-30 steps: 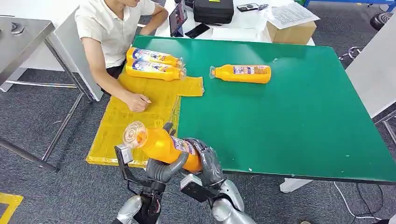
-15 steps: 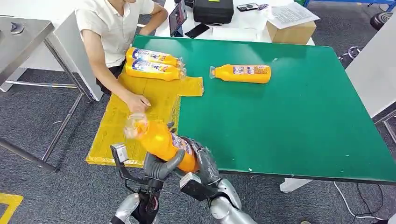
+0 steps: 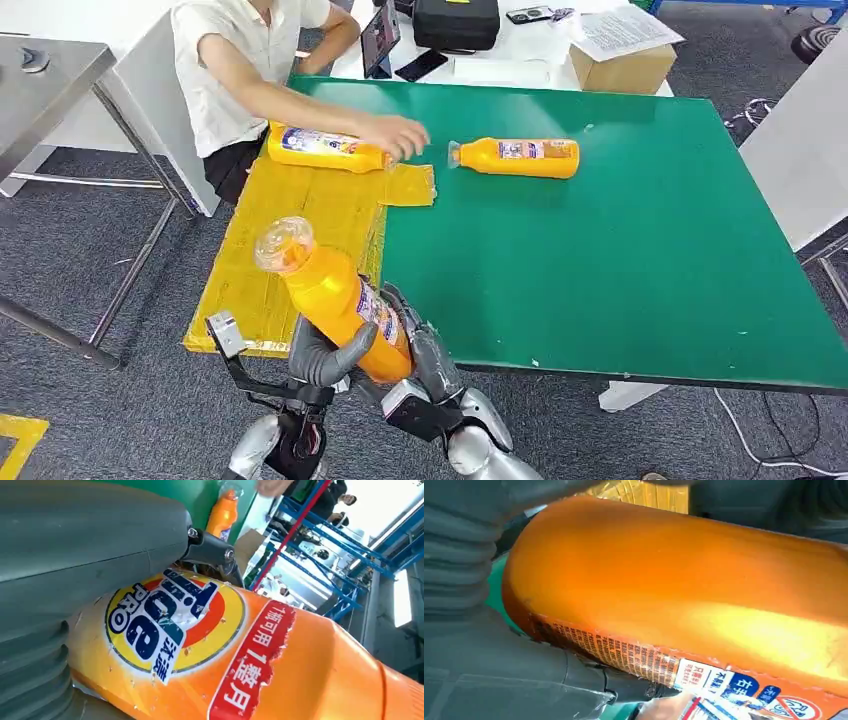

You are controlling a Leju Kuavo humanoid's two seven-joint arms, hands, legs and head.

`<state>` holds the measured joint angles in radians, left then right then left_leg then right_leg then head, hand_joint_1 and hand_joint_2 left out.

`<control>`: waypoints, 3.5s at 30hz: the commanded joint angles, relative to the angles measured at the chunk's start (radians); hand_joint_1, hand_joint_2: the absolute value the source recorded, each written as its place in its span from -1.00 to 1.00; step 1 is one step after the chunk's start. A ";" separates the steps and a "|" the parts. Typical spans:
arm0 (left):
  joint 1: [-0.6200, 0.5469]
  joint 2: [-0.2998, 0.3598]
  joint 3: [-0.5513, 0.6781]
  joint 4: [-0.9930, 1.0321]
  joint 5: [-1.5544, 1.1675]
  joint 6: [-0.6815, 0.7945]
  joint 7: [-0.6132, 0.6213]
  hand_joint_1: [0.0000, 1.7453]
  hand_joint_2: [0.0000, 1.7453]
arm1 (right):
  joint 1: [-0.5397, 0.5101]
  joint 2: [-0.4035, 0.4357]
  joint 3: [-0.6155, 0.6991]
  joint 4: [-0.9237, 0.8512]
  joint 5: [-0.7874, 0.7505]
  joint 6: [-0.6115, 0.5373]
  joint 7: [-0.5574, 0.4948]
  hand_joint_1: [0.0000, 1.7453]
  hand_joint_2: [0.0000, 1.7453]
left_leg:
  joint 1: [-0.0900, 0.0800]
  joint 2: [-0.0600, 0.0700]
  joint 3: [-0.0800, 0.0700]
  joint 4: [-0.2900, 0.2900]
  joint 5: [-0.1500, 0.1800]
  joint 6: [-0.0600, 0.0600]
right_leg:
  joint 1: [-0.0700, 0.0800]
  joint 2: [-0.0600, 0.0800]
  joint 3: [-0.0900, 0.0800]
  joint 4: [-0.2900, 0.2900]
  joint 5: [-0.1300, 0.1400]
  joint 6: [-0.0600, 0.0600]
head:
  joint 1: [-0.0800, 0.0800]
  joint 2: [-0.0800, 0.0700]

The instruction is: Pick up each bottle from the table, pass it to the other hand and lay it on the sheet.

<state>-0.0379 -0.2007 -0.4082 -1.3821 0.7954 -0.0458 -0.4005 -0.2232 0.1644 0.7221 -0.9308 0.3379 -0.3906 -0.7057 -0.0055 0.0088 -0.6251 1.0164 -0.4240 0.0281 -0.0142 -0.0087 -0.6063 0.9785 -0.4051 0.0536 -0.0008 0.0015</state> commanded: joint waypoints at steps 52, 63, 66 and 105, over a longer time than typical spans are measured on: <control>-0.498 0.070 0.171 0.857 -1.403 0.502 0.241 0.78 1.00 | 0.309 0.106 -0.812 -0.750 0.092 -0.308 0.008 -1.00 -1.00 | 0.001 -0.001 0.002 -0.001 0.000 -0.001 | 0.001 0.001 0.004 -0.001 0.000 -0.001 | 0.000 0.000; -0.492 0.072 0.158 0.861 -1.409 0.462 0.236 0.54 1.00 | 0.311 0.099 -0.815 -0.741 0.086 -0.308 0.008 -1.00 -1.00 | 0.001 -0.001 0.008 -0.002 0.000 -0.001 | 0.001 0.001 0.010 -0.001 0.000 -0.002 | 0.000 0.000; -0.492 0.072 0.158 0.861 -1.409 0.462 0.236 0.54 1.00 | 0.311 0.099 -0.815 -0.741 0.086 -0.308 0.008 -1.00 -1.00 | 0.001 -0.001 0.009 -0.002 0.000 -0.002 | 0.001 0.001 0.012 -0.001 0.000 -0.002 | 0.000 0.000; -0.345 0.196 -0.020 0.515 -1.090 -0.147 0.025 -1.00 -1.00 | 0.277 0.040 -0.815 -0.725 0.050 -0.308 0.008 -1.00 -1.00 | 0.001 -0.001 0.013 -0.002 0.000 -0.002 | 0.001 0.002 0.016 -0.001 -0.001 -0.003 | 0.000 0.000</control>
<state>-0.4084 -0.0519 -0.3586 -0.8515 -0.3189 -0.2117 -0.3601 0.0930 0.2270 -0.0874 -1.7082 0.3903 -0.7004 -0.7012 -0.0054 0.0057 -0.6149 1.0158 -0.4232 0.0276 -0.0142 -0.0100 -0.5929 0.9794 -0.4059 0.0523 -0.0004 0.0015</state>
